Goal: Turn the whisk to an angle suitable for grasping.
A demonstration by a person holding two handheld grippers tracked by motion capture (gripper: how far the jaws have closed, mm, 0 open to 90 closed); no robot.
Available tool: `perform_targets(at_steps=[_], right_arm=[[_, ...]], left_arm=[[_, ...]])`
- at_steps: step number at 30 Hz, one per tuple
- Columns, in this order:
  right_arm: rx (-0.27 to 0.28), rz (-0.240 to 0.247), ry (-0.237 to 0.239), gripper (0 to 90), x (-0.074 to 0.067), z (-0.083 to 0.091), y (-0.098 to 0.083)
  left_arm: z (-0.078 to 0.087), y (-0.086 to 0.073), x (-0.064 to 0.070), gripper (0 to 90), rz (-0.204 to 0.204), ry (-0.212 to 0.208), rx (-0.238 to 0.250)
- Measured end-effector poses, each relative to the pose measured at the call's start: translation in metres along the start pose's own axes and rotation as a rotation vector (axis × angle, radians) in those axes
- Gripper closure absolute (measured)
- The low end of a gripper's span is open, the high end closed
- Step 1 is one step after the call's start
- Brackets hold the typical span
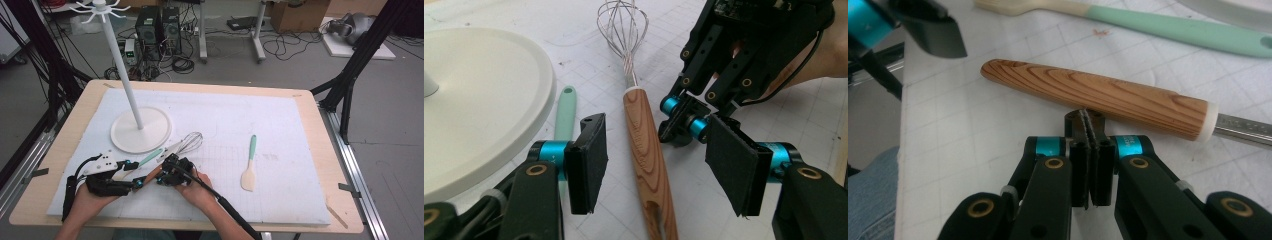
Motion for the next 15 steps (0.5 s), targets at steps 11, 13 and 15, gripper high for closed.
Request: perform_targets(at_steps=[11, 13, 15], right_arm=[[0.005, -0.007, -0.002, 89.2, 0.0013, -0.0070, 0.0052], [0.005, -0.005, -0.001, 88.3, 0.0014, -0.0062, 0.0053], [0.017, -0.008, 0.000, 86.5, 0.0012, -0.0027, 0.0064]], left_arm=[[0.0006, 0.0000, -0.0017, 41.7, 0.003, 0.003, 0.002], [0.0005, 0.0000, -0.0021, 41.8, 0.004, 0.004, 0.003], [0.0005, -0.0001, -0.0033, 41.8, 0.000, 0.002, -0.002]])
Point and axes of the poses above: each handheld gripper's, and its own axes: z roughly backward along the jaws, y roughly out of its top, x roughly to its right, the point moved 6 cm from there along -z, roughly forward along the jaws, and after that the axes turned 9 degrees about x, right-handed, at the moved point
